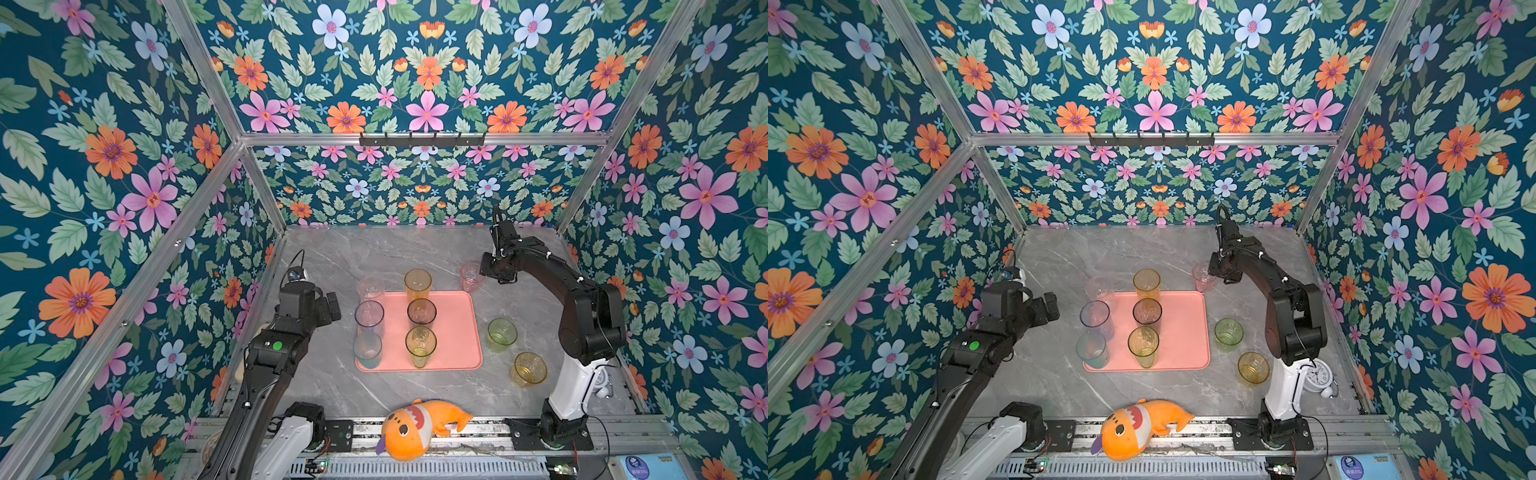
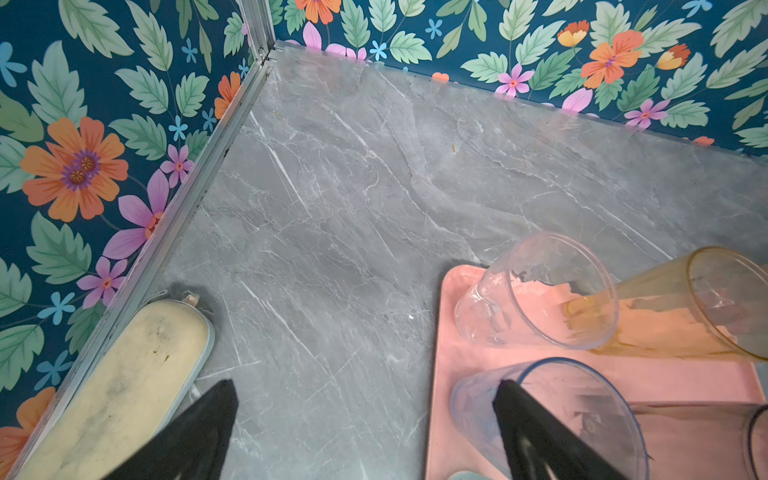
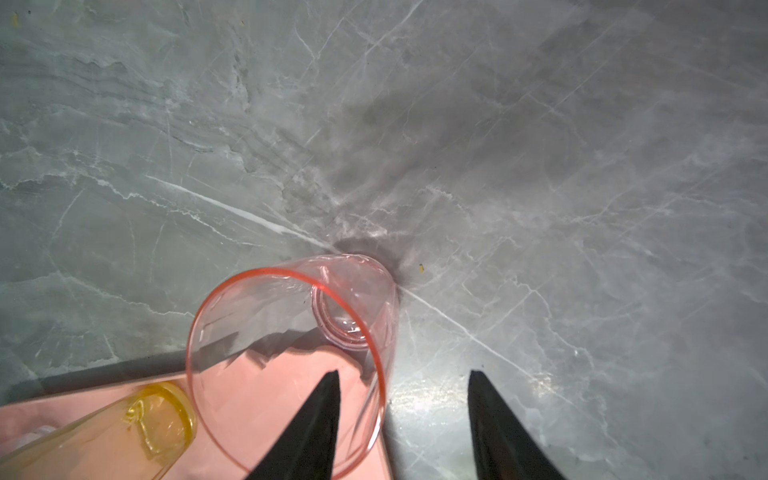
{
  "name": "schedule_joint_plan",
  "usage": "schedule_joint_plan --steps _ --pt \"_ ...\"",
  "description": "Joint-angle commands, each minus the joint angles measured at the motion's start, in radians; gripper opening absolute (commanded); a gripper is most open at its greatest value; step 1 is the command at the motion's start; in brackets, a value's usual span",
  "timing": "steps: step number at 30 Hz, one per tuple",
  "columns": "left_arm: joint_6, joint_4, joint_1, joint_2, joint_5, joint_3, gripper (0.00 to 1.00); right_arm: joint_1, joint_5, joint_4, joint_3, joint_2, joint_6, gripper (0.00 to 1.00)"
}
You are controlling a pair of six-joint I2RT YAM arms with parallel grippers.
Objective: Place the glasses into the tray
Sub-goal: Pick up the glass from the top-center of the table.
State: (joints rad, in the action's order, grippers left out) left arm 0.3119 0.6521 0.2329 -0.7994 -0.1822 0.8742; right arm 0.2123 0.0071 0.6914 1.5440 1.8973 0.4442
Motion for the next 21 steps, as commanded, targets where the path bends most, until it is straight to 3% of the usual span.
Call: schedule_joint_plan --steps 1,21 --pt "-0.003 0.005 0.0 0.007 -0.005 0.001 0.99 0.0 -0.006 0.006 0.004 0.008 0.011 0.5" --pt "0.003 0.003 0.0 0.023 0.001 -0.003 0.99 0.001 -0.013 -0.01 -0.018 0.053 0.017 0.39"
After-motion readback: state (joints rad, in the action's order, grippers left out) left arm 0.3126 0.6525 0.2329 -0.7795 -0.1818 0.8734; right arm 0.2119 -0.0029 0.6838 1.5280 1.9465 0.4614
